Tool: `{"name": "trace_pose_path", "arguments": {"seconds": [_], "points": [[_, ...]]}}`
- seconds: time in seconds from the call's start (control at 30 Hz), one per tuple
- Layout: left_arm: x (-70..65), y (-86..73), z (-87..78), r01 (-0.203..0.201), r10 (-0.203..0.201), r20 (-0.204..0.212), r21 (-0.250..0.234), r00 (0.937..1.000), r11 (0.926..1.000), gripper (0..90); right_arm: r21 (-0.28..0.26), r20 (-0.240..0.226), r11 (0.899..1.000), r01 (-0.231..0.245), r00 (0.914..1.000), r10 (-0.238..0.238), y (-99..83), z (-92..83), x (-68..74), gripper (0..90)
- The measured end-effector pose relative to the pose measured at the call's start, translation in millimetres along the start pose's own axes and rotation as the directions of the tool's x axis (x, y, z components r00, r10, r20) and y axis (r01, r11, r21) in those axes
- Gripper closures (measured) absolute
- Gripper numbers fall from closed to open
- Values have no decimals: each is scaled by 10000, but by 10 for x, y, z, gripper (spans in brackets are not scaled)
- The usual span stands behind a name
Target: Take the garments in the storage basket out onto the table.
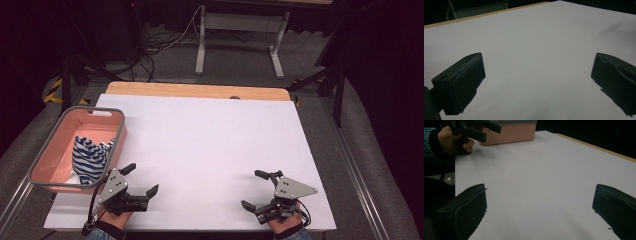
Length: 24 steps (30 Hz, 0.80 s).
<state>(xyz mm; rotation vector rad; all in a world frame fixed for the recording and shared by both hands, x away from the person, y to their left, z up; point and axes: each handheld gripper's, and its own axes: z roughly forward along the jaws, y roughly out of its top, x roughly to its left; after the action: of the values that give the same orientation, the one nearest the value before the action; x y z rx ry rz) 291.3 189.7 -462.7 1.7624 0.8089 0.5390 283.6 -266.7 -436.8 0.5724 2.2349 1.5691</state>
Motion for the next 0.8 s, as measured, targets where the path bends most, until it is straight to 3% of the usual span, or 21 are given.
{"name": "trace_pose_path", "arguments": {"seconds": [0.1, 0.53, 0.8], "points": [[-3, 0, 3, 107, -107, 40, 60, 9999, 9999, 3, -2, -23, 10000, 7, 10000, -7, 1, -5, 0, 1], [-21, 26, 8, -190, 184, 148, 409, 9997, 9990, 3, 30, -44, 10000, 14, 10000, -14, 3, 0, 2, 1], [-23, 104, -18, -303, 268, 477, 756, 9985, 9967, 8, 56, -51, 10000, 28, 10000, -28, 6, 9, 8, 1]]}}
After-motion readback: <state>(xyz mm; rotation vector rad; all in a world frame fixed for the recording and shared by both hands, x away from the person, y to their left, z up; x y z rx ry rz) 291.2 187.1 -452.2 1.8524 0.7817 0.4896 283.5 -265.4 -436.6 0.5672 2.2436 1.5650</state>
